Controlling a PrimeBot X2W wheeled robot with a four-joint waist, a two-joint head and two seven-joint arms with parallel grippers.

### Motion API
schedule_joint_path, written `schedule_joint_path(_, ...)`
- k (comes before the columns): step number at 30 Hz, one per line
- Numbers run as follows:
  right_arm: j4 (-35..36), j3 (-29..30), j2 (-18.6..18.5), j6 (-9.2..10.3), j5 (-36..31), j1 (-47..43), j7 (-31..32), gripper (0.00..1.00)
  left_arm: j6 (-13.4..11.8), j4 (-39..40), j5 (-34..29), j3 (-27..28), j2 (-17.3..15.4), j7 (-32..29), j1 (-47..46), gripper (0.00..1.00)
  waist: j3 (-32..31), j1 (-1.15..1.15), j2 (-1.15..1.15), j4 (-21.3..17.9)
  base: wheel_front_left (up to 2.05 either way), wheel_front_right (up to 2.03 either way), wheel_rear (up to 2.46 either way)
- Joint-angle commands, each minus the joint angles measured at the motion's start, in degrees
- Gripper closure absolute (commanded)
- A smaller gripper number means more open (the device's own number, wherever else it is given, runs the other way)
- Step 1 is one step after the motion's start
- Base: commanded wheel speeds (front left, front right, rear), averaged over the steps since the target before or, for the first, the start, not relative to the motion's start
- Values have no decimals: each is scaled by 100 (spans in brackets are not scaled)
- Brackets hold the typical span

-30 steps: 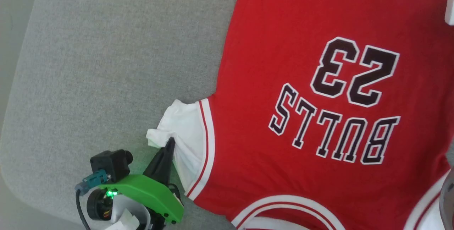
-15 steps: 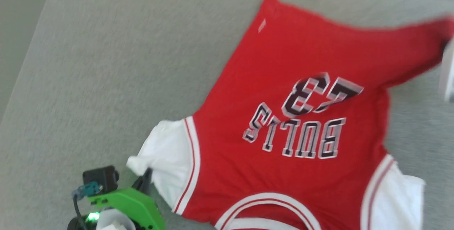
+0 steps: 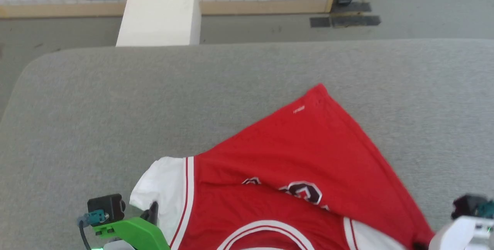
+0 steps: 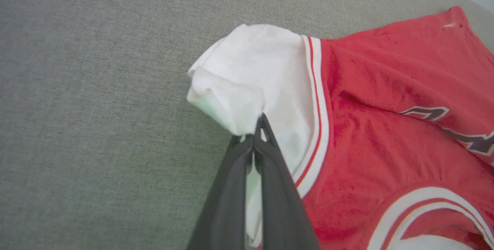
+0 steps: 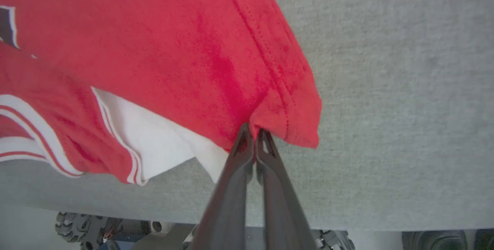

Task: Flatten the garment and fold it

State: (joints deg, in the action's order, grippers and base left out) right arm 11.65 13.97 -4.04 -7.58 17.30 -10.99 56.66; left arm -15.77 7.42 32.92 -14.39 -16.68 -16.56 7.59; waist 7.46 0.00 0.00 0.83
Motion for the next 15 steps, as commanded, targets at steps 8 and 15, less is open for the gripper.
schedule_joint_path(8, -220, 62, 113, 9, 783, -458, -584, 0, -30, -140, 45, -18, 3, 37, 152, 100, -471, 0, 0, -274, 0, 0, 0)
schedule_joint_path(15, 243, 532, 115, 9, 1076, 445, -1703, 0, -75, -87, 45, -3, -21, 50, 196, 100, -449, 0, 0, -237, 0, 0, 0)
